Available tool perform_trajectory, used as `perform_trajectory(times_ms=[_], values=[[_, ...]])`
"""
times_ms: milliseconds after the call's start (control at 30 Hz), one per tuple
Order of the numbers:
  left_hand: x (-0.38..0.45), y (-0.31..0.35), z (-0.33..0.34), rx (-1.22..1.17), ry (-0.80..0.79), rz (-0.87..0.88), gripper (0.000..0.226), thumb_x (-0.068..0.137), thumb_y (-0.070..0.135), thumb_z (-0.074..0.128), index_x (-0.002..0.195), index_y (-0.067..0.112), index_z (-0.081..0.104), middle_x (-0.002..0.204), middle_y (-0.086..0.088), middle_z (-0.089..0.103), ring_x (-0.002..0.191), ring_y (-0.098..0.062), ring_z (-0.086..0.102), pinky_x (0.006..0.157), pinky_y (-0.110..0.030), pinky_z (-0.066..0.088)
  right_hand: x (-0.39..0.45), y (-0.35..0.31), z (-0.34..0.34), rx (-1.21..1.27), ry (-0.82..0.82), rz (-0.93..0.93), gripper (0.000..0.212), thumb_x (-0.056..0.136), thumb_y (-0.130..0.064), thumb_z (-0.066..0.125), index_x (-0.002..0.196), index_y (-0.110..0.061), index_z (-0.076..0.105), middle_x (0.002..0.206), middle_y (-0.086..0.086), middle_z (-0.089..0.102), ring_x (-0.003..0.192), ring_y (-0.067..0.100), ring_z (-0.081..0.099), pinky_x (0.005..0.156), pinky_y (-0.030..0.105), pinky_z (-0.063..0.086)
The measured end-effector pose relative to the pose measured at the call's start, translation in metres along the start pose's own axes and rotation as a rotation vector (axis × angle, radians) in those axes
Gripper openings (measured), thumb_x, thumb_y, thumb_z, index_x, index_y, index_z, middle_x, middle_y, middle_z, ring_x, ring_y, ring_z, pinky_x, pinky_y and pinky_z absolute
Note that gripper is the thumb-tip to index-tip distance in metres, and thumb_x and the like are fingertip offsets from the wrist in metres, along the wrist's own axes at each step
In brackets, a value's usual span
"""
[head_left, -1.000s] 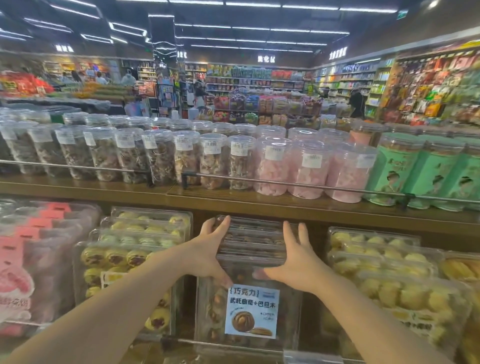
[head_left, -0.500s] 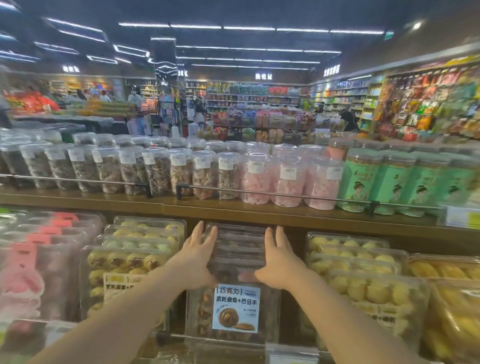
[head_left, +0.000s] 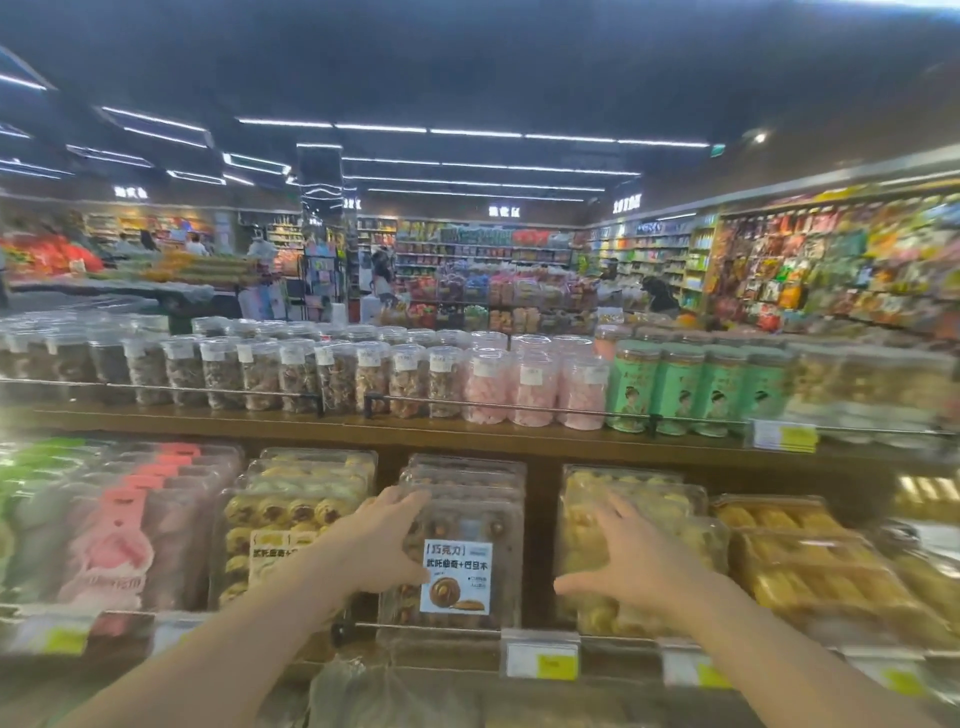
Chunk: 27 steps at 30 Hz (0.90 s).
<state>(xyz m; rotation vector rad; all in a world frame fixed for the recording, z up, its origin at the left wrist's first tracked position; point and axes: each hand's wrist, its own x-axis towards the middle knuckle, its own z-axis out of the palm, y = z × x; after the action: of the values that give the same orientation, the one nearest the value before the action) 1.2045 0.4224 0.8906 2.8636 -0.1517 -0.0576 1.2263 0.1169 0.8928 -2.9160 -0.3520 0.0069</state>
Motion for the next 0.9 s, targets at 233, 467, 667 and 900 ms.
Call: perform_trajectory(times_ms=[233, 467, 667, 900], values=[[-0.015, 0.034, 0.005, 0.014, -0.033, 0.145, 0.097, 0.083, 0.056, 0.073, 0.161, 0.033, 0.019, 0.167, 0.008, 0.027, 0.15, -0.017, 0.033, 0.12, -0.044, 0.034, -0.075, 0.038, -0.009, -0.013, -0.049, 0.167, 0.12, 0.069, -0.086, 0.062, 0.162, -0.034, 0.006, 0.169, -0.001, 0.009, 0.154, 0.027, 0.013, 0.12, 0.046, 0.028], [-0.021, 0.082, 0.04, -0.073, -0.104, 0.207, 0.093, 0.086, 0.053, 0.073, 0.161, 0.035, 0.021, 0.167, 0.009, 0.026, 0.149, -0.019, 0.034, 0.118, -0.041, 0.035, -0.091, 0.103, -0.018, 0.097, -0.07, 0.316, 0.125, 0.065, -0.085, 0.065, 0.162, -0.028, 0.008, 0.169, 0.005, 0.009, 0.155, 0.03, 0.013, 0.124, 0.048, 0.021], [0.0, 0.103, 0.043, -0.093, -0.07, 0.117, 0.094, 0.086, 0.049, 0.075, 0.161, 0.031, 0.02, 0.167, 0.006, 0.026, 0.15, -0.02, 0.032, 0.121, -0.041, 0.034, -0.063, 0.164, -0.023, 0.117, -0.043, 0.303, 0.12, 0.072, -0.075, 0.069, 0.162, -0.02, 0.013, 0.167, 0.004, 0.021, 0.153, 0.024, 0.023, 0.123, 0.042, 0.026], [0.05, 0.149, 0.069, -0.116, -0.093, -0.051, 0.103, 0.084, 0.055, 0.075, 0.163, 0.026, 0.015, 0.168, -0.003, 0.022, 0.152, -0.025, 0.029, 0.122, -0.046, 0.032, -0.006, 0.224, -0.019, 0.11, -0.091, 0.181, 0.121, 0.072, -0.079, 0.065, 0.162, -0.023, 0.007, 0.169, 0.004, 0.014, 0.156, 0.025, 0.011, 0.122, 0.042, 0.021]])
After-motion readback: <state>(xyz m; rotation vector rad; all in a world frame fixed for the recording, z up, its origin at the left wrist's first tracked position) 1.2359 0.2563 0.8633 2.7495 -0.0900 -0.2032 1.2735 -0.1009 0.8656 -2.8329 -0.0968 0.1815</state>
